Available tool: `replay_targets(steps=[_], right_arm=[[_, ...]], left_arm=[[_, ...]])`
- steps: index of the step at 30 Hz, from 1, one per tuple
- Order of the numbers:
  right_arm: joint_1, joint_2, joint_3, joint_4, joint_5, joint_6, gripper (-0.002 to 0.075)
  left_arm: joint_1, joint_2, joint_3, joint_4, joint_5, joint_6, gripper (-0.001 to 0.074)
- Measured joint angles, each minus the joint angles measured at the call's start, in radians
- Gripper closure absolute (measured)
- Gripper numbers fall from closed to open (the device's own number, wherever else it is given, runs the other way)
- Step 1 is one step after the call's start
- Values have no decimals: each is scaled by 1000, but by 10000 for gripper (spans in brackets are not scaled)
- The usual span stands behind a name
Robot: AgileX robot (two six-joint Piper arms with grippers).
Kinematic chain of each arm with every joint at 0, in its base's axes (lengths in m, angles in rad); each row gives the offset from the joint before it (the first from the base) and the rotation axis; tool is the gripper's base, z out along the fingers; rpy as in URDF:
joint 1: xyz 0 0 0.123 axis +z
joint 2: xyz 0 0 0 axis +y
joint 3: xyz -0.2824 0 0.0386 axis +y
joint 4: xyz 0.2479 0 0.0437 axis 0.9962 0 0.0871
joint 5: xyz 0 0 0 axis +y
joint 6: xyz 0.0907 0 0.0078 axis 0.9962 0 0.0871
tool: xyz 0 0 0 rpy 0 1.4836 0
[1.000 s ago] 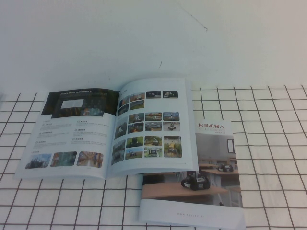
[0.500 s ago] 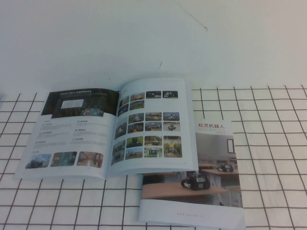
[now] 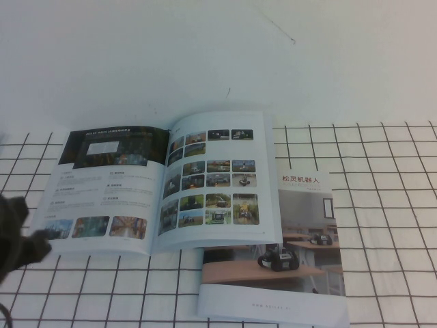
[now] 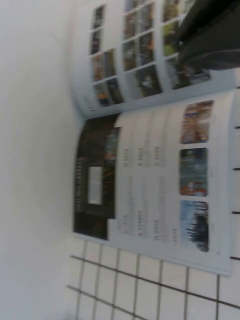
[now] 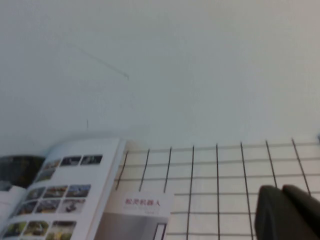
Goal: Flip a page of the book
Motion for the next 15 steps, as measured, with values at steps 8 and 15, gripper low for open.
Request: replay_targets(steps=[8, 15], right_arm=[[0, 170, -4, 31, 4, -94, 725], [0, 303, -9, 156, 49, -105, 725]], left_arm=[[-142, 188, -43, -33, 241, 96, 737], [-150, 231, -53, 34, 242, 124, 737]])
